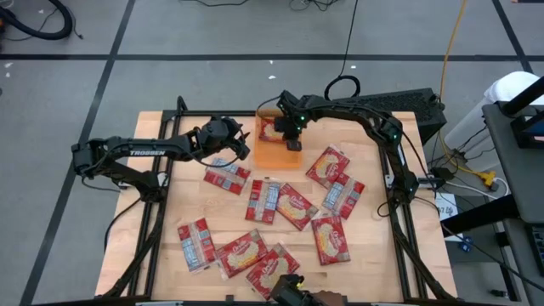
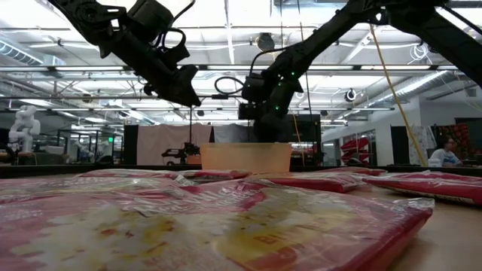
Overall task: Sort popcorn bags into baskets
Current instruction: Put the red popcorn bag into the orange bin
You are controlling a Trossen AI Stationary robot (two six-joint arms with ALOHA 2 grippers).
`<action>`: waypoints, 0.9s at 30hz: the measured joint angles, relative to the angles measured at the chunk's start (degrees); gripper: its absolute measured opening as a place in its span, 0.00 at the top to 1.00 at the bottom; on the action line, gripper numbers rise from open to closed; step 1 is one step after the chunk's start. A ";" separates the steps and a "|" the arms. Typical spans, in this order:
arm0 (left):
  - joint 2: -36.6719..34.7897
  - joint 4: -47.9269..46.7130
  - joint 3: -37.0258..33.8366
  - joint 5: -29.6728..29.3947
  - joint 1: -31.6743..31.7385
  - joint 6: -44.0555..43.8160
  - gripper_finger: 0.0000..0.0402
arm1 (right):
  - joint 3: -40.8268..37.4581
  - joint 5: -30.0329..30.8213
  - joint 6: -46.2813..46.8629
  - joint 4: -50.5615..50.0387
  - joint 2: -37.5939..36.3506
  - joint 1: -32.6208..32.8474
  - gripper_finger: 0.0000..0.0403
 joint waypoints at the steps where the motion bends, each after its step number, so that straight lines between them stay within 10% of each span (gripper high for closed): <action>1: 0.00 0.29 0.00 0.00 0.00 0.01 0.52 | -0.39 0.66 0.01 0.31 0.07 -0.05 0.96; 27: 0.00 4.60 0.00 -0.04 0.10 1.95 0.52 | 3.44 15.35 -3.53 1.03 0.63 0.05 0.96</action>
